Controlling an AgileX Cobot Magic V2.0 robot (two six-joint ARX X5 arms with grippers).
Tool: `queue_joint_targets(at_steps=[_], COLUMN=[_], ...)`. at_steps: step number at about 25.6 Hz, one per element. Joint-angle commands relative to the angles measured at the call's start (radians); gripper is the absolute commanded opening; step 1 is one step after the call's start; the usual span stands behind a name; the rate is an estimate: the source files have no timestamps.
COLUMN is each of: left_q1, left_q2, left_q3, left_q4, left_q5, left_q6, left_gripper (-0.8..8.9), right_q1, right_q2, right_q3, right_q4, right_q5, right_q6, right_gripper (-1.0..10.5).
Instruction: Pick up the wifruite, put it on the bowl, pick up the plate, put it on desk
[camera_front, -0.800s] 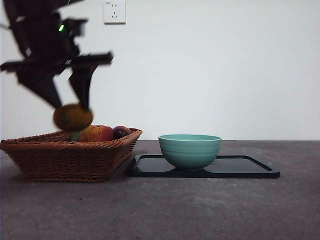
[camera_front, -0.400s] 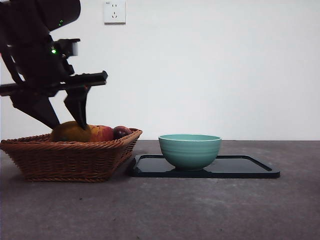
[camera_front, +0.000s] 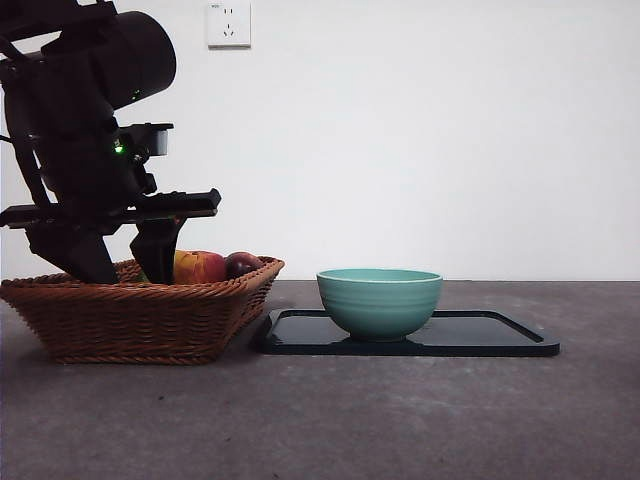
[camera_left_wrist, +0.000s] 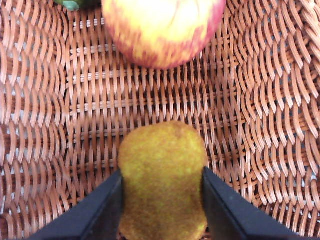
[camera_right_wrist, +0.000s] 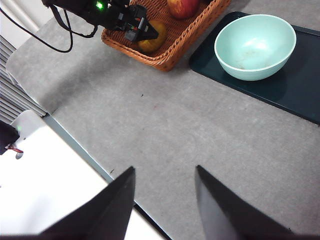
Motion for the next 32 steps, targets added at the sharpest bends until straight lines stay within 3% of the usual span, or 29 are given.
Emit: queue_joint_targets(at_steps=[1,5,7,23,32], left_q1=[-0.002,-0.002,-0.003,-0.008,-0.008], left_q2=[0.028,0.027,0.027,-0.19,-0.425], left_q3=[0.005,0.005,0.006,0.037,0.037], left_q4=[-0.002,-0.01,-0.01,-0.1,-0.243], left_q5=[0.003,0.004,0.004,0.023,0.282], left_q6=[0.013,0.013,0.013,0.059,0.163], left_gripper=[1.71,3.61,4.06,4.07,4.06], right_q1=[0.007,0.007,0.007,0.006,0.006], right_q2=[0.003,0.003,0.003,0.003,0.004], right_q3=[0.009,0.009,0.009,0.009,0.009], right_q4=[0.01,0.01,0.01,0.025,0.027], right_q5=[0.003,0.003,0.003,0.005,0.03], right_q6=[-0.002,-0.002,-0.001,0.009,0.016], right_gripper=[1.9,1.9,1.9,1.9,1.9])
